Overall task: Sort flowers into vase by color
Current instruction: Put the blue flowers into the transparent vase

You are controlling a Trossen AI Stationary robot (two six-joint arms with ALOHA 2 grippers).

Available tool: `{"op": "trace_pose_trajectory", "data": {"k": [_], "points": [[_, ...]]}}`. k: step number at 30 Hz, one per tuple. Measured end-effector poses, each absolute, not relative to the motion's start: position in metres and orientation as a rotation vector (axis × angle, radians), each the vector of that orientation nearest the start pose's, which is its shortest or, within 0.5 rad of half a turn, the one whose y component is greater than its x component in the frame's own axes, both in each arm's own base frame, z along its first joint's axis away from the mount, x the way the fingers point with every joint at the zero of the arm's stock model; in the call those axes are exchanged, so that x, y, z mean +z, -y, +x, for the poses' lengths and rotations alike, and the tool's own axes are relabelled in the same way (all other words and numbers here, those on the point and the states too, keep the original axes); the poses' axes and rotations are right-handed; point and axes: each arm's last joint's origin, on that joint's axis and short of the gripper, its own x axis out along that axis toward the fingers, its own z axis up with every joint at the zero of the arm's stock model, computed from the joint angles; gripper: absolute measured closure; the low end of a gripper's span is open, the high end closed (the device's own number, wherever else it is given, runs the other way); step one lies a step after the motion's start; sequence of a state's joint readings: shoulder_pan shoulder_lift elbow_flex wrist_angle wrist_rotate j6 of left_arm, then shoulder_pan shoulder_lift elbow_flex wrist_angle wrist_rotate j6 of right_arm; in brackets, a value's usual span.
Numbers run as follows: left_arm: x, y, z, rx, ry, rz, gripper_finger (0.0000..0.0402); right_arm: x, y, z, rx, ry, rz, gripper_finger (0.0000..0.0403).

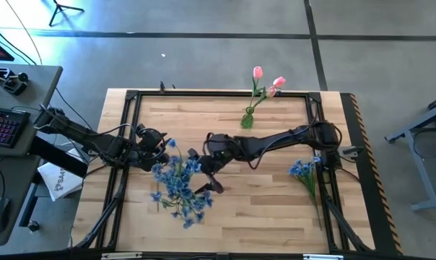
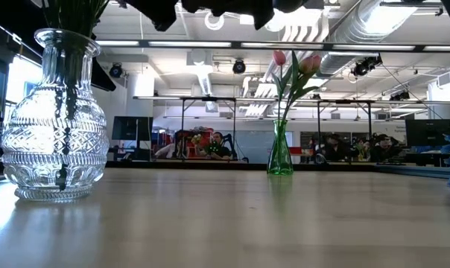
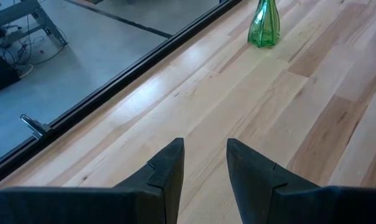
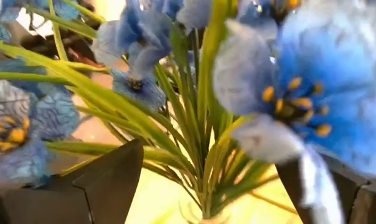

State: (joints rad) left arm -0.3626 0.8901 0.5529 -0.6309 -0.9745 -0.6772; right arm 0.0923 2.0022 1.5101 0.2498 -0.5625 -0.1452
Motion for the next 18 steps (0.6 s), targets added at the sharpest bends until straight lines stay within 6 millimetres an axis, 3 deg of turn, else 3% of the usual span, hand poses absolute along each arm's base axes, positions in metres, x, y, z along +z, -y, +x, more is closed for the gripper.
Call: {"op": "trace_pose_trajectory", "data": {"k": [8, 18], "points": [[0.215, 0.032, 0.151, 0.759, -0.543, -0.026, 0.0291, 0.281, -0.06, 0.438, 0.636, -0.297, -0.142, 0.0066], [0.214, 0.032, 0.151, 0.757, -0.547, -0.03, 0.0291, 0.302, -0.052, 0.412, 0.546, -0.453, -0.073, 0.0089]]}}
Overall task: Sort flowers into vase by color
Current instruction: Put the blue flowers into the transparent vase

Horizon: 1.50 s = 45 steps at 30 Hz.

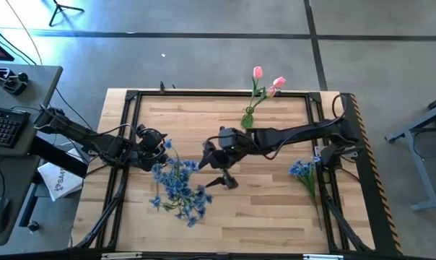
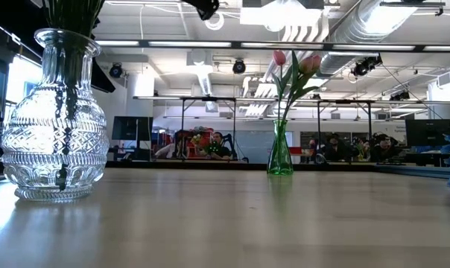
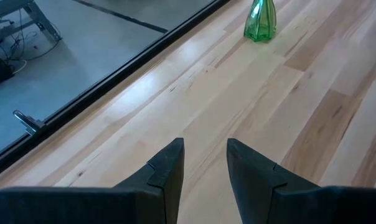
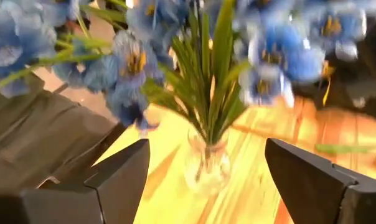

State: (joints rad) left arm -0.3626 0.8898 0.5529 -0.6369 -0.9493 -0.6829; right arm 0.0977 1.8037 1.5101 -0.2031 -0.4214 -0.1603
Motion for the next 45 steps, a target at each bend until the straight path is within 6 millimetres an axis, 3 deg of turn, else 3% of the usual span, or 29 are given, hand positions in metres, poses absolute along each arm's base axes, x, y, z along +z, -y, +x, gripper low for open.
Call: {"op": "trace_pose_trajectory", "data": {"k": [8, 11, 17, 23, 33, 38, 45], "points": [[0.214, 0.032, 0.15, 0.759, -0.554, -0.036, 0.0291, 0.28, -0.05, 0.396, 0.518, -0.716, -0.003, 0.009], [0.212, 0.031, 0.147, 0.776, -0.573, -0.044, 0.0291, 0.269, -0.048, 0.386, 0.413, -0.835, 0.012, 0.009], [0.207, 0.028, 0.139, 0.835, -0.61, -0.079, 0.0291, 0.236, -0.05, 0.342, 0.123, -1.062, 0.03, 0.009], [0.206, 0.027, 0.137, 0.837, -0.625, -0.093, 0.0291, 0.217, -0.054, 0.288, -0.06, -1.094, 0.156, 0.009], [0.206, 0.028, 0.138, 0.835, -0.616, -0.101, 0.0291, 0.218, -0.061, 0.22, -0.263, -1.126, 0.34, 0.009], [0.206, 0.028, 0.138, 0.833, -0.614, -0.104, 0.0291, 0.221, -0.066, 0.191, -0.405, -1.284, 0.49, 0.009], [0.207, 0.028, 0.139, 0.832, -0.612, -0.107, 0.0291, 0.217, -0.08, 0.165, -0.594, -1.493, 0.673, 0.009]]}}
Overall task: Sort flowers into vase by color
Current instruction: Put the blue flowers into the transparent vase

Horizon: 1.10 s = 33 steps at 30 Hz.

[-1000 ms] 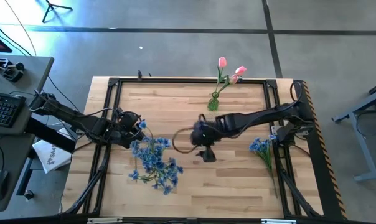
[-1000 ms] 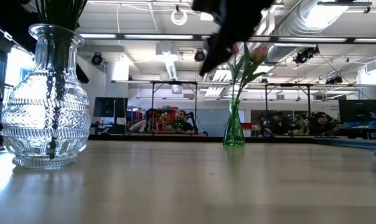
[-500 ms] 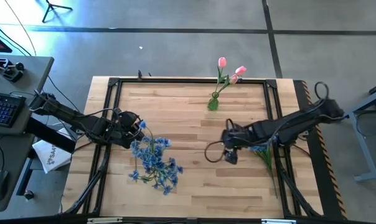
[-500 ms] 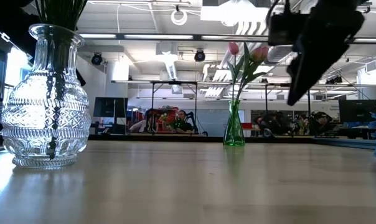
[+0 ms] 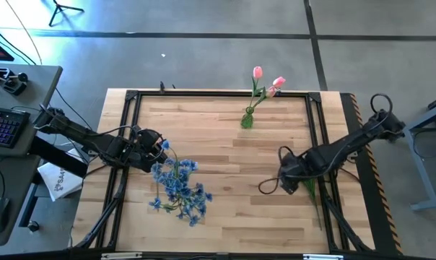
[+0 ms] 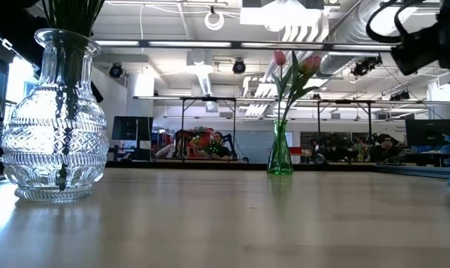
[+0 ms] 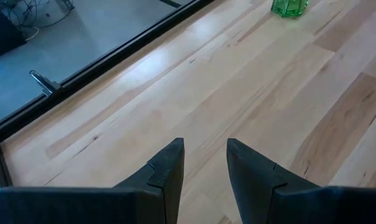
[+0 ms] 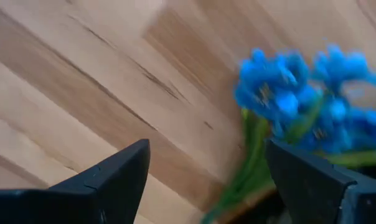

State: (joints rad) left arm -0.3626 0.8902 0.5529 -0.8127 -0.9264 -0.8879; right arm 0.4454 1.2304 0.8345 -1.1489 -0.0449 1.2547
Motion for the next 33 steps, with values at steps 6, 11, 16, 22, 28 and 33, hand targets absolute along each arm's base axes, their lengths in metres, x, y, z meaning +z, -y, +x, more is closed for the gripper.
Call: {"op": "trace_pose_trajectory", "data": {"k": [6, 11, 16, 22, 28, 33], "points": [[0.206, 0.028, 0.139, 0.831, -0.612, -0.107, 0.0291, 0.217, -0.089, 0.153, -0.705, -1.54, 0.715, 0.009], [0.207, 0.028, 0.139, 0.831, -0.612, -0.107, 0.0291, 0.217, -0.09, 0.15, -0.71, -1.562, 0.701, 0.009], [0.206, 0.028, 0.139, 0.831, -0.613, -0.106, 0.0291, 0.217, -0.09, 0.15, -0.71, -1.56, 0.698, 0.009], [0.206, 0.028, 0.139, 0.832, -0.612, -0.106, 0.0291, 0.217, -0.09, 0.15, -0.716, -1.543, 0.684, 0.009], [0.207, 0.028, 0.139, 0.831, -0.612, -0.107, 0.0291, 0.217, -0.09, 0.151, -0.694, -1.54, 0.665, 0.009], [0.207, 0.028, 0.139, 0.831, -0.611, -0.107, 0.0291, 0.216, -0.09, 0.153, -0.663, -1.516, 0.647, 0.009]]}}
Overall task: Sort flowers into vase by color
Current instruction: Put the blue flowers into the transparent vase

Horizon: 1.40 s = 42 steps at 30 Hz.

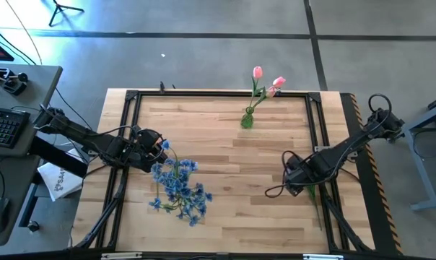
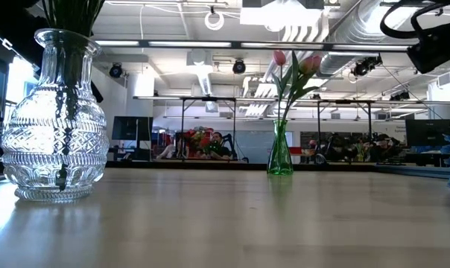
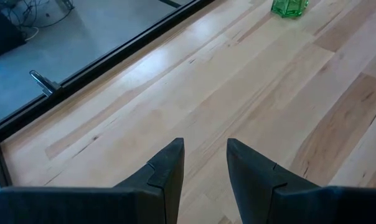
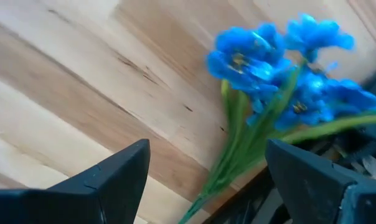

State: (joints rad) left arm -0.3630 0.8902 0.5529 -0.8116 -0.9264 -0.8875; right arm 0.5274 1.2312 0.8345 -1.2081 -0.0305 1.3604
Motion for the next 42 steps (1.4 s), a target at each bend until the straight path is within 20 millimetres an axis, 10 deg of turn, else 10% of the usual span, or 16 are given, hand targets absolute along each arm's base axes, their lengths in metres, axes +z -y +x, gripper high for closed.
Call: {"op": "trace_pose_trajectory", "data": {"k": [6, 16, 42], "points": [[0.207, 0.028, 0.139, 0.831, -0.611, -0.108, 0.0291, 0.219, -0.102, 0.177, -0.246, -1.339, 0.48, 0.009], [0.207, 0.028, 0.139, 0.831, -0.61, -0.108, 0.0291, 0.27, -0.136, 0.232, 0.496, -0.513, 0.104, 0.0124], [0.207, 0.028, 0.139, 0.831, -0.609, -0.109, 0.0291, 0.283, -0.137, 0.236, 0.545, -0.313, -0.076, 0.0183]]}}
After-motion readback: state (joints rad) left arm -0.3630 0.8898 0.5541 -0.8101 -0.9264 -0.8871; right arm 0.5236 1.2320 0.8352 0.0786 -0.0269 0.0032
